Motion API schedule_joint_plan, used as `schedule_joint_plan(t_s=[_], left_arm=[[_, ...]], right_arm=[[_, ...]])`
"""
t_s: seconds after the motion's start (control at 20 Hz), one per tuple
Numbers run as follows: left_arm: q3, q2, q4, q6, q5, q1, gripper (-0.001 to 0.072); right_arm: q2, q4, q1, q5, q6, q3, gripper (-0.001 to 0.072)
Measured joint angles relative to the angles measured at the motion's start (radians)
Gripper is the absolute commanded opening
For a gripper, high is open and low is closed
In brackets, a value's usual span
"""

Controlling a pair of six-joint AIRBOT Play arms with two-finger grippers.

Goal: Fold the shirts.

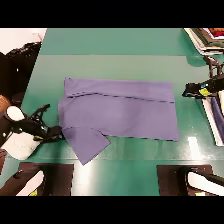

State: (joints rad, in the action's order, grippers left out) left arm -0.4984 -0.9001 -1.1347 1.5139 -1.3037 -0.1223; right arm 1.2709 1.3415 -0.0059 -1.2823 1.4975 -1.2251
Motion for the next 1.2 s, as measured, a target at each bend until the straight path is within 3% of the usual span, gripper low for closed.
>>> schedule_joint_plan(t_s=[0.4, 0.5, 0.85, 0.95, 1.2], left_arm=[[0.121, 0.029, 0.176, 0.000, 0.229, 0.065, 0.0407], [0.132, 0.030, 0.187, 0.001, 0.291, 0.114, 0.0035], [0.060, 0.032, 0.198, -0.026, 0.280, 0.166, 0.0031], [0.031, 0.032, 0.203, -0.046, 0.267, 0.171, 0.0031], [0.003, 0.032, 0.206, -0.067, 0.273, 0.172, 0.0031]], right_arm=[[-0.006, -0.037, -0.003, -0.005, 0.000, 0.004, 0.0357], [-0.006, -0.047, -0.003, -0.022, -0.001, 0.004, 0.0357], [-0.102, -0.053, -0.102, -0.106, -0.040, 0.190, 0.0365], [-0.155, -0.055, -0.185, -0.113, -0.049, 0.308, 0.0542], [-0.217, -0.129, -0.413, -0.121, -0.110, 0.572, 0.0500]])
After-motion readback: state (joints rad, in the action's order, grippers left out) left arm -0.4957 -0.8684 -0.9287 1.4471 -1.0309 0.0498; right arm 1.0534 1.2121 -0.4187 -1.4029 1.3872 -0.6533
